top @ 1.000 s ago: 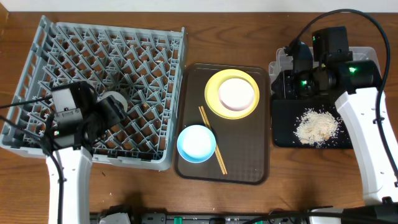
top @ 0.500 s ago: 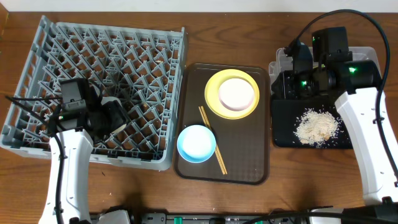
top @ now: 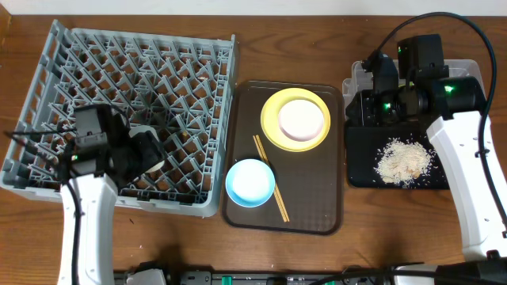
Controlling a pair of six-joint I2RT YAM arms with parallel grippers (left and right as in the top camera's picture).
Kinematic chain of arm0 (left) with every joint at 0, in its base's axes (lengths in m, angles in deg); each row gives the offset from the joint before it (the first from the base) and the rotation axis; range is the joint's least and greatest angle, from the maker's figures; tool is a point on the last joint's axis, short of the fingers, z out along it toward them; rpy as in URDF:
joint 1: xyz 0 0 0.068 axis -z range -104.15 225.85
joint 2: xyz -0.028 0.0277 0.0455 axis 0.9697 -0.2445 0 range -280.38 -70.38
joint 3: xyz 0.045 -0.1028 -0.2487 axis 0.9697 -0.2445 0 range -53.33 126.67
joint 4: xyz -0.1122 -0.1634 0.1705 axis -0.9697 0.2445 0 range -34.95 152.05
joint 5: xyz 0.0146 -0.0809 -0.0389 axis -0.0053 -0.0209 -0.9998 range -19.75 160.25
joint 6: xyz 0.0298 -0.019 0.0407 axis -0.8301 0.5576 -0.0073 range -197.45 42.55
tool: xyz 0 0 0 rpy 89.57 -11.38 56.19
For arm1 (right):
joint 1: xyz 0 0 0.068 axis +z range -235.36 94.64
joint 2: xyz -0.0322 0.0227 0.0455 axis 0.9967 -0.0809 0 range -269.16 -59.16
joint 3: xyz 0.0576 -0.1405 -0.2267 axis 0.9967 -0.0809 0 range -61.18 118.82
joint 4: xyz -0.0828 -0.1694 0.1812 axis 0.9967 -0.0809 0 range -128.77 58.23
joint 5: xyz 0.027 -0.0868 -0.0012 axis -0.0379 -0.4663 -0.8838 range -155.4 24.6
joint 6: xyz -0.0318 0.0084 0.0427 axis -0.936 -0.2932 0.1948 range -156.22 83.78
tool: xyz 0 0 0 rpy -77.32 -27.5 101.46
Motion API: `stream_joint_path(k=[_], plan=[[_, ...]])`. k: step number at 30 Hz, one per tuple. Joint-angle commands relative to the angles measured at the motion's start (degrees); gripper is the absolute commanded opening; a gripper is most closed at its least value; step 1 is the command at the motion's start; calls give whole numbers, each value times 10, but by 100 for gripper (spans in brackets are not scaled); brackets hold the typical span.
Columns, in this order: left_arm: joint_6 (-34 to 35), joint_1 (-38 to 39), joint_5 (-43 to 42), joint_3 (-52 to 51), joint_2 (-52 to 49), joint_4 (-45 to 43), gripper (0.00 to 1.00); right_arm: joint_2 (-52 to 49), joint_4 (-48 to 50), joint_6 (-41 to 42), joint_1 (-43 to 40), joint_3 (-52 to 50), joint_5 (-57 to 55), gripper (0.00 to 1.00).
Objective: Sort waste into correct bins and load items into the dishwasher
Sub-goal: 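Lower the white bowl into the dish rack with the left gripper and release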
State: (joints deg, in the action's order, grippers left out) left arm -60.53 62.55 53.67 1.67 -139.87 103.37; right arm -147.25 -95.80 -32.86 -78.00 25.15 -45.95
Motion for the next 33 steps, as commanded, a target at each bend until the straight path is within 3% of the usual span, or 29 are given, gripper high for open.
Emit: stream_joint_path(k=[1, 3, 9, 17, 19, 22, 23, 29, 33], plan=[[11, -1, -38, 5, 19, 21, 19, 4, -1, -9, -5, 10, -4, 24], [12, -1, -38, 5, 20, 41, 13, 4, -2, -9, -5, 10, -4, 25], [14, -1, -38, 5, -1, 97, 13, 4, -7, -9, -5, 10, -4, 25], [14, -1, -38, 5, -42, 92, 13, 4, -16, -9, -5, 10, -4, 25], [13, -2, -36, 5, -52, 82, 24, 4, -16, -9, -5, 10, -4, 25], [13, -4, -32, 5, -64, 47, 29, 4, -16, -9, -5, 10, -4, 25], [13, -6, -32, 5, -68, 31, 39, 4, -16, -9, -5, 10, -4, 25], [14, -29, -31, 5, -79, -24, 49, 4, -19, -9, -5, 10, -4, 25], [13, -32, -31, 5, -79, -30, 74, 4, -19, -9, -5, 10, -4, 25]])
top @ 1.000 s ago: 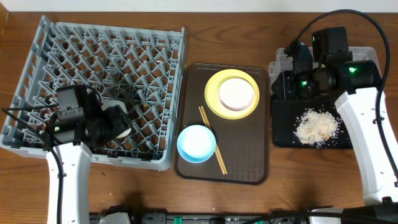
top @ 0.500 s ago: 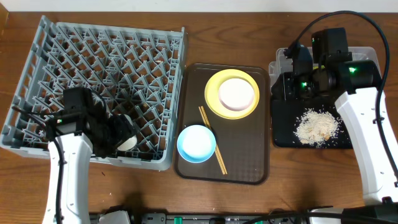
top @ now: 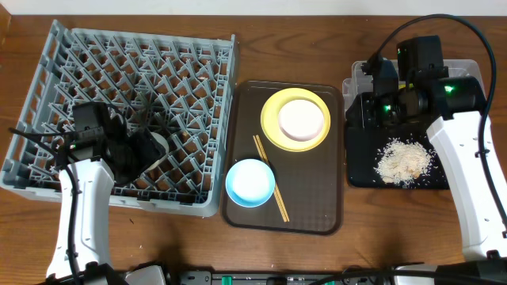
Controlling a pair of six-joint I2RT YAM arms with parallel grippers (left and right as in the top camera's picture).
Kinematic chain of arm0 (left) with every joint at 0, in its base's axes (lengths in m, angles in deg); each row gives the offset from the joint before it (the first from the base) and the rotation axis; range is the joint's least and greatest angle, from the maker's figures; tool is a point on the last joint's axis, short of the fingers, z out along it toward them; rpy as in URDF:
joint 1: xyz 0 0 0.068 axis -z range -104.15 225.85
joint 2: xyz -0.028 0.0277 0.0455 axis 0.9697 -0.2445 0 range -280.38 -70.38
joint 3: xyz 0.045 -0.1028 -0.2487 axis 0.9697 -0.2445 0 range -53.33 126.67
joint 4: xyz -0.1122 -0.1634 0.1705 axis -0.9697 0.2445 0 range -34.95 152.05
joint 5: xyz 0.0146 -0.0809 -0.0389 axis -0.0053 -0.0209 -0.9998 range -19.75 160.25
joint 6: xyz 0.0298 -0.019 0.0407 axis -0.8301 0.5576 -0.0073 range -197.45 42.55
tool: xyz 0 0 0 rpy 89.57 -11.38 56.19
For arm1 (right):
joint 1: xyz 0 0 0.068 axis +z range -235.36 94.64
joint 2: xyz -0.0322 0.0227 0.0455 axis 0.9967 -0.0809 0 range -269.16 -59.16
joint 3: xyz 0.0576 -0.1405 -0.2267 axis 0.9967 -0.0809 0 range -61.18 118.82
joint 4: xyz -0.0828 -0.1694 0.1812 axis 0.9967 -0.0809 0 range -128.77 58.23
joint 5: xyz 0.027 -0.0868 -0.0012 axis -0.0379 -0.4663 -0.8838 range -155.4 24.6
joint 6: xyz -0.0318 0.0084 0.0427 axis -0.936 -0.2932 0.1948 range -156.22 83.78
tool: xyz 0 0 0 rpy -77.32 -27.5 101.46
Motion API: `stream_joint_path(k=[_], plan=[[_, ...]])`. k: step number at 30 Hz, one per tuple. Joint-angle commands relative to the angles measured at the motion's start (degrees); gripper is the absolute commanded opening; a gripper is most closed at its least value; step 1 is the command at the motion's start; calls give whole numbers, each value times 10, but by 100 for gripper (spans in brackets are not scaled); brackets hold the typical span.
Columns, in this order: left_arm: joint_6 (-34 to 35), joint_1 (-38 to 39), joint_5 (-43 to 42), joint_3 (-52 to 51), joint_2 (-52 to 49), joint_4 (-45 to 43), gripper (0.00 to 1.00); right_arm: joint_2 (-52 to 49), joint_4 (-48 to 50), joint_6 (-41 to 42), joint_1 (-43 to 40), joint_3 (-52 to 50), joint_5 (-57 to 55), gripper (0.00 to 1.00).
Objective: Sort waste into correct bins and load items into the dishwasher
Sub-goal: 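Lower the white bowl into the dish rack with the left gripper and release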
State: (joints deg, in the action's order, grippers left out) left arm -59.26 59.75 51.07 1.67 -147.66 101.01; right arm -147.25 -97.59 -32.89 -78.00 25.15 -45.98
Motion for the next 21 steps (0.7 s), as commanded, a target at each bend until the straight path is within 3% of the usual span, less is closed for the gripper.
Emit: stream_joint_path(k=[1, 3, 9, 12, 17, 19, 21], plan=[[0, -4, -5, 5, -1, -12, 79, 4, -2, -9, -5, 10, -3, 25], [1, -4, -5, 5, -1, -23, 90, 4, -2, -9, -5, 10, -3, 25], [1, -4, -5, 16, 15, -52, 92, 4, -2, -9, -5, 10, -11, 28], [1, -3, -5, 33, 40, -51, 93, 4, -3, -9, -5, 10, -21, 46], [1, 19, -5, 50, 101, -52, 93, 4, -2, -9, -5, 10, -21, 59], [0, 46, 8, 50, 123, -48, 93, 4, 1, -9, -5, 10, -21, 80], [0, 88, 45, 50, 141, -38, 93, 4, 5, -9, -7, 10, -33, 86]])
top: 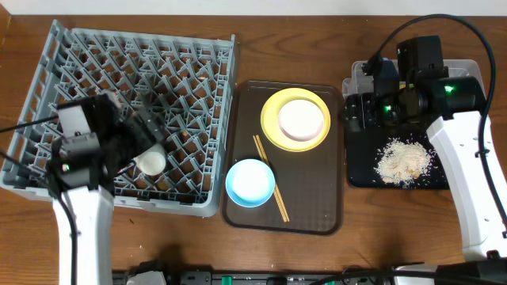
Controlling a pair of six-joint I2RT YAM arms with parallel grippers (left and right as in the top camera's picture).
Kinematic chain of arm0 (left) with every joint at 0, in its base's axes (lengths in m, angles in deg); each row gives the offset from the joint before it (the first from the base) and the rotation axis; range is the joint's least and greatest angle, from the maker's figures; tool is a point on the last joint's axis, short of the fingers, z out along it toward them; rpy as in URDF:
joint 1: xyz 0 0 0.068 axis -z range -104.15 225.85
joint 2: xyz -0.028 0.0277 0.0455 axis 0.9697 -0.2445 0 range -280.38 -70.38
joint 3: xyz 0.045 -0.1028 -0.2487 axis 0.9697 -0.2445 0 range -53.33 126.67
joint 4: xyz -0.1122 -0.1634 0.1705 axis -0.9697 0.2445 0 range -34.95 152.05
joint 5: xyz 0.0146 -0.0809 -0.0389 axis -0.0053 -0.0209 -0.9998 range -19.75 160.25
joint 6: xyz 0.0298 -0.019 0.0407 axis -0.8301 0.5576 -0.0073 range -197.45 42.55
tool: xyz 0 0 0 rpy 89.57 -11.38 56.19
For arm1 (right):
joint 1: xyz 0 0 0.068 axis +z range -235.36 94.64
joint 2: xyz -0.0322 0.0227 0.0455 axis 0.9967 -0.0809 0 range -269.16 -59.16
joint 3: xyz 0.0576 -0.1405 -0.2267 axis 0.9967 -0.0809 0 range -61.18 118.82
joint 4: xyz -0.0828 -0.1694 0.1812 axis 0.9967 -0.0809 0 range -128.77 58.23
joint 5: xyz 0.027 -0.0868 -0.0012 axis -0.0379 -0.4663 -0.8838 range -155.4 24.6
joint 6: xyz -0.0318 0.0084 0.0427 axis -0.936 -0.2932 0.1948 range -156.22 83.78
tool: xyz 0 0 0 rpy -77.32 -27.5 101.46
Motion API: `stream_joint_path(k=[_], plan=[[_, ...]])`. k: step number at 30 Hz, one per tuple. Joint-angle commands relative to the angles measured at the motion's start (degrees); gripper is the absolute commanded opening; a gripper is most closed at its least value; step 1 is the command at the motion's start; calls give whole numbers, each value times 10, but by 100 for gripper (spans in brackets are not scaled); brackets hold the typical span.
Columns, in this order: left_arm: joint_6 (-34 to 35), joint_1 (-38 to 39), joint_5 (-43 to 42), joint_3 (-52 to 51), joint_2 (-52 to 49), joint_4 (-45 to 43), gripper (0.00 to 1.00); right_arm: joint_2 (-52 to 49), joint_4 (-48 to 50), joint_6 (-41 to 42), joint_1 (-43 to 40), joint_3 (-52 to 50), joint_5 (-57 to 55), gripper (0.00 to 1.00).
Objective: Sort waste into correct bins and load items into the dishwasher
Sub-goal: 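Lower the white bowl into the dish rack with the left gripper and release, then reach the left gripper to the light-blue cup and grasp it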
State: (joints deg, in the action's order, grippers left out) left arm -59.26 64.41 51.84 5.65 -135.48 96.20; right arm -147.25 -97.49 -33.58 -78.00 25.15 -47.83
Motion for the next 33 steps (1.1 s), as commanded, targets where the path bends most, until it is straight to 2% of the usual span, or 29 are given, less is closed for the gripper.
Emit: stream_joint_path(k=[1, 3, 5, 7, 11, 14, 21, 26, 33], plan=[[0, 64, 54, 10, 25, 16, 93, 4, 4, -1, -8, 10, -33, 88], [0, 113, 60, 10, 29, 23, 93, 5, 2, 44, -14, 10, -90, 98], [0, 161, 59, 10, 26, 24, 93, 5, -7, 143, -26, 10, -174, 99], [1, 195, 51, 8, 24, 24, 93, 5, -11, 196, -43, 10, -194, 99], [1, 263, 35, 8, 2, 18, 85, 5, -11, 196, -67, 10, -164, 99], [1, 322, 41, 8, -37, 18, 84, 5, -15, 194, -73, 10, -164, 99], [1, 445, 41, 8, -168, -3, 78, 5, -20, 194, -73, 10, -164, 99], [1, 503, 41, 8, -273, -29, 75, 5, -21, 191, -73, 9, -164, 99], [1, 524, 41, 8, -358, -47, 47, 5, -26, 191, -73, 9, -165, 99]])
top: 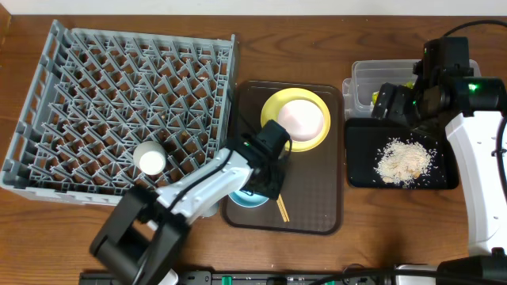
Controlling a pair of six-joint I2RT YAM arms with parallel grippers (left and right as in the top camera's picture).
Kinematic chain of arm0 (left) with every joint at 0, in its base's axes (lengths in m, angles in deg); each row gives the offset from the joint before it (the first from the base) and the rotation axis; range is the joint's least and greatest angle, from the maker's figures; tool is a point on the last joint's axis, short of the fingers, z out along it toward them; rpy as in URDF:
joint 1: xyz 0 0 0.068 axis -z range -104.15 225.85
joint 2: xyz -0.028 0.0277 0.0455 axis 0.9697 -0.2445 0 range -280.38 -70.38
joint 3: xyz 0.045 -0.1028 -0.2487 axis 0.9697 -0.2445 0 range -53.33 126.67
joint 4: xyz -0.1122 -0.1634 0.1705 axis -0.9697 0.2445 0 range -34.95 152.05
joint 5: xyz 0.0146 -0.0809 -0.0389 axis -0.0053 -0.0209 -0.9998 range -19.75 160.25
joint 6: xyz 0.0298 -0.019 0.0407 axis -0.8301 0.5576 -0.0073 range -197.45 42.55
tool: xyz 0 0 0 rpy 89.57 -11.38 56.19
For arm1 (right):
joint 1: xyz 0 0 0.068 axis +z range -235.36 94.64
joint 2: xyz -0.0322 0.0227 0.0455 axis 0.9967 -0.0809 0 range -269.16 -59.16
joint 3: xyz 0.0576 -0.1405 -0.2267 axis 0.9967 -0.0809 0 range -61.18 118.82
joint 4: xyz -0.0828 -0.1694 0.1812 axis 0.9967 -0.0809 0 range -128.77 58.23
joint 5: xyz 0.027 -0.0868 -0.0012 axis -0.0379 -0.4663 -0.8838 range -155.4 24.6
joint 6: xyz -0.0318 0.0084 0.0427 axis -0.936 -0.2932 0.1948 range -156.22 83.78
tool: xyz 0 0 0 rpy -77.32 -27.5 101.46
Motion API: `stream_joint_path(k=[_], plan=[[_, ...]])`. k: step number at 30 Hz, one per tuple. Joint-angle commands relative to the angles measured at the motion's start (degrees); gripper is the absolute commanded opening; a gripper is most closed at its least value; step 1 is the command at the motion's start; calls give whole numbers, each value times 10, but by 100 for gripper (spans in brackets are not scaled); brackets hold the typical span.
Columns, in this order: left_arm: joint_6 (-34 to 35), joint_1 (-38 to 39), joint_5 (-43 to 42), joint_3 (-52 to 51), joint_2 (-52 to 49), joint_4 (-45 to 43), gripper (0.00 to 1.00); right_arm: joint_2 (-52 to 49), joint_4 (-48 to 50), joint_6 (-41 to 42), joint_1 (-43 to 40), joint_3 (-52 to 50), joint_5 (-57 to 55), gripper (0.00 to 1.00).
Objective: Sort waste into correct bins and load items into the dishwasher
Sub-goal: 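Reach the left gripper to the light-blue cup and grasp it, then place the light-blue cup into the dish rack with the left gripper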
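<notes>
A white cup [149, 159] sits in the grey dish rack [47, 95], free of any gripper. On the brown tray [317, 198] lie a yellow plate [273, 107] with a small pale dish [301, 120] on it, a blue bowl [240, 198] and chopsticks [281, 209]. My left gripper [273, 168] hangs over the bowl and the chopsticks' upper part, hiding most of both; its jaws do not show clearly. My right gripper [386, 100] hovers at the edge between the clear bin [363, 75] and the black bin [360, 162]; its state is unclear.
White crumbs [402, 161] lie in the black bin. Something yellow-green [373, 99] shows inside the clear bin. The rack fills the table's left side, the tray the middle, and the bins the right.
My left gripper has left the cup in the rack and now reaches across to the tray, over the blue bowl. My right gripper has shifted to the right, off the clear bin's left part.
My left gripper was low in the rack's front left with the white cup at its tip, and stayed there at the second moment. Then the cup stood in the rack beside it. Now the cup rests alone and the left gripper is over the tray.
</notes>
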State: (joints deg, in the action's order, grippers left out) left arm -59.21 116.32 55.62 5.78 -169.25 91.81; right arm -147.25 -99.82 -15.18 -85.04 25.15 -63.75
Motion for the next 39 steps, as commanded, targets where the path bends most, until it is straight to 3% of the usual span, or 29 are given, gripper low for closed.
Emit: stream_joint_path(k=[1, 7, 15, 17, 24, 27, 31, 34, 35, 39], plan=[[0, 6, 3, 6, -26, -3, 43, 5, -3, 7, -3, 9, -5, 99], [1, 5, 3, 9, -31, -4, 8, 5, -4, 6, -3, 9, -5, 99], [3, 4, 3, 67, 34, 29, 8, 5, -6, 5, -3, 9, -6, 99], [-23, -4, 3, 84, 67, 31, 8, 5, -6, 5, -3, 9, -6, 99], [-84, -128, 4, 107, 191, 4, 7, 5, -7, -1, -3, 9, -5, 99], [-116, -217, -89, 107, 209, -18, 7, 5, -8, -1, -3, 9, -5, 99], [-153, -360, -293, 107, 186, -43, 8, 5, -10, -1, -3, 9, -5, 99], [-152, -441, -407, 107, 151, -70, 7, 5, -11, -1, -3, 9, -5, 99], [-152, -489, -490, 107, 117, -94, 8, 5, -13, -1, -3, 9, -5, 99], [-123, -555, -595, 107, 45, -139, 8, 5, -16, -1, -3, 9, -5, 99]])
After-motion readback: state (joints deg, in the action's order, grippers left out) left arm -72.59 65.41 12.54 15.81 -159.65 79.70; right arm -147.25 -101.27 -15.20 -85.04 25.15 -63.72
